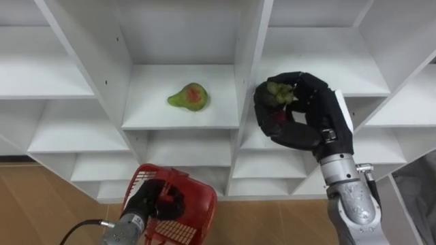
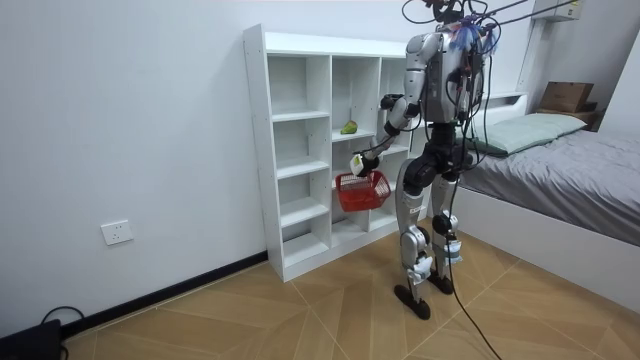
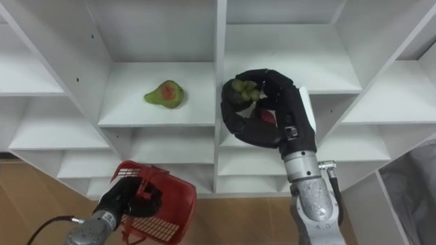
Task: Collect fruits from the closet
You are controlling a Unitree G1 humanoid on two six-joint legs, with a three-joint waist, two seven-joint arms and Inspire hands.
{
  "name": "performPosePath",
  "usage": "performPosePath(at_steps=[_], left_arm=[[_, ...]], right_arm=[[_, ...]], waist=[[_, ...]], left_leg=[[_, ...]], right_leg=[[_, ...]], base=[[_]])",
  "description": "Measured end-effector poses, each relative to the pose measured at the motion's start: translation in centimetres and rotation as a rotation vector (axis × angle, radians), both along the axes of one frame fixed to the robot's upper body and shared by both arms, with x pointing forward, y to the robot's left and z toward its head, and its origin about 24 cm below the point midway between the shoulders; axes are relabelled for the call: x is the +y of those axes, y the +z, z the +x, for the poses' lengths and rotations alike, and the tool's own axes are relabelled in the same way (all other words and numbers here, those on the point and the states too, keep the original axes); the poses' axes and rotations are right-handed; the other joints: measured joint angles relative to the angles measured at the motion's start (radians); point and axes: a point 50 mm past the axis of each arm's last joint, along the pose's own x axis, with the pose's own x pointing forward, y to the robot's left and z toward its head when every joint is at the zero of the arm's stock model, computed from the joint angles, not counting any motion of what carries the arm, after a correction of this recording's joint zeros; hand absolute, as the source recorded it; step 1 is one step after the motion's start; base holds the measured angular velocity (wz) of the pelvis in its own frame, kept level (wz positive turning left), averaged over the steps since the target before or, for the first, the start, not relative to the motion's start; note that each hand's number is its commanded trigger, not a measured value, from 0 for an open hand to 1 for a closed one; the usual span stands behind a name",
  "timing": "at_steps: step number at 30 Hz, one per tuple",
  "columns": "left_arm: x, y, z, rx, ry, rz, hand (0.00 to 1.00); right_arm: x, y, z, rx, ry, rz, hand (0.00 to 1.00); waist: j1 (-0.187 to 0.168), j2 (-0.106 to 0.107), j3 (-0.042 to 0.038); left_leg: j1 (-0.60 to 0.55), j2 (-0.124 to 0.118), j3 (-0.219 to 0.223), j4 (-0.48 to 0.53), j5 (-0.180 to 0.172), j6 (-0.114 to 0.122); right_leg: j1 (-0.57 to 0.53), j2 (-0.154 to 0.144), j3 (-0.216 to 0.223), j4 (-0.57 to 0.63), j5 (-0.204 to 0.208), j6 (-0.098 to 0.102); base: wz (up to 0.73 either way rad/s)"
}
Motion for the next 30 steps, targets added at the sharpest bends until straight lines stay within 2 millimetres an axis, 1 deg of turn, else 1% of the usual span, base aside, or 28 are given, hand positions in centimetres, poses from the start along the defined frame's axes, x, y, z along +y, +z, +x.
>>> performPosePath(at_steps=[3,5,8,12,15,17,21,23,25,27,29,30], left_arm=[[0.0,0.0,0.0,-0.005,0.013,-0.012,1.0],[-0.1,0.1,0.1,-0.01,0.013,-0.014,1.0],[-0.3,0.4,0.5,-0.034,0.014,-0.018,1.0],[-0.7,0.8,0.8,-0.079,0.046,-0.064,1.0],[-1.0,0.7,0.6,-0.074,0.038,-0.072,1.0],[-1.1,0.6,0.5,-0.07,0.044,-0.082,1.0],[-1.0,0.4,0.1,-0.058,0.058,-0.096,1.0],[-1.0,0.4,0.0,-0.059,0.056,-0.093,1.0],[-1.2,0.5,0.1,-0.07,0.039,-0.093,1.0],[-1.3,0.6,-0.1,-0.077,0.034,-0.097,1.0],[-1.3,0.6,-0.4,-0.081,0.034,-0.103,1.0],[-1.4,0.6,-0.5,-0.078,0.033,-0.108,1.0]], right_arm=[[0.1,-0.2,-0.1,0.0,-0.004,0.024,1.0],[0.2,-0.2,-0.1,-0.001,-0.012,0.033,1.0],[0.4,-0.2,-0.1,0.0,-0.02,0.039,1.0],[0.9,-0.2,-0.2,-0.003,-0.029,0.04,1.0],[0.9,0.0,-0.5,-0.004,-0.046,0.048,1.0],[0.9,0.3,-0.7,-0.007,-0.055,0.053,1.0],[1.2,0.5,-1.5,0.008,-0.066,0.055,1.0],[1.3,-0.5,-2.1,0.072,-0.064,-0.012,1.0],[1.0,-2.9,-3.9,0.224,-0.067,-0.115,1.0],[0.8,-4.1,-5.1,0.3,-0.068,-0.159,1.0],[0.7,-4.4,-5.3,0.322,-0.078,-0.189,1.0],[0.7,-3.9,-5.2,0.303,-0.083,-0.214,1.0]], waist=[[0.001,-0.002,-0.0016],[0.001,-0.008,-0.0044],[-0.002,-0.009,-0.0048],[-0.006,-0.01,-0.0051],[-0.007,-0.013,-0.0031],[-0.007,-0.015,-0.0023],[-0.006,-0.018,-0.0038],[-0.01,-0.021,-0.006],[-0.01,-0.021,-0.0059],[-0.015,-0.021,-0.006],[-0.024,-0.022,-0.0058],[-0.026,-0.022,-0.0055]], left_leg=[[-0.003,0.001,0.0,0.0,0.0,-0.001],[-0.003,0.001,0.0,0.0,0.001,-0.001],[-0.003,0.001,0.002,0.0,0.001,-0.002],[-0.001,0.001,0.004,-0.002,0.001,-0.002],[-0.002,0.002,0.007,-0.004,0.001,-0.002],[-0.001,0.004,0.017,-0.005,0.001,-0.001],[0.008,0.012,0.06,-0.01,0.001,-0.001],[0.007,0.014,0.065,-0.012,0.001,-0.001],[-0.002,0.015,0.077,-0.012,0.001,-0.002],[-0.014,0.016,0.09,-0.012,0.001,-0.001],[-0.016,0.017,0.109,-0.015,0.001,-0.001],[-0.016,0.018,0.116,-0.02,0.001,-0.001]], right_leg=[[-0.003,0.001,0.002,0.0,0.0,0.0],[-0.004,0.001,0.001,0.0,0.0,0.0],[-0.005,0.001,0.004,0.0,0.0,-0.001],[-0.005,0.001,0.006,0.001,0.001,-0.001],[-0.007,0.001,0.008,0.001,0.001,-0.001],[-0.009,0.002,0.014,0.001,0.001,-0.001],[-0.011,0.006,0.03,0.001,0.001,-0.001],[-0.014,0.007,0.032,0.001,0.001,-0.001],[-0.032,0.006,0.035,0.004,0.001,-0.001],[-0.05,0.005,0.043,0.005,0.001,-0.001],[-0.063,0.007,0.062,0.012,0.001,-0.002],[-0.071,0.009,0.071,0.021,0.001,-0.002]], base=[[0.0],[0.0],[0.0],[0.0],[0.0],[-0.07],[-0.1],[-0.06],[-0.1],[-0.22],[-0.29],[-0.29]])
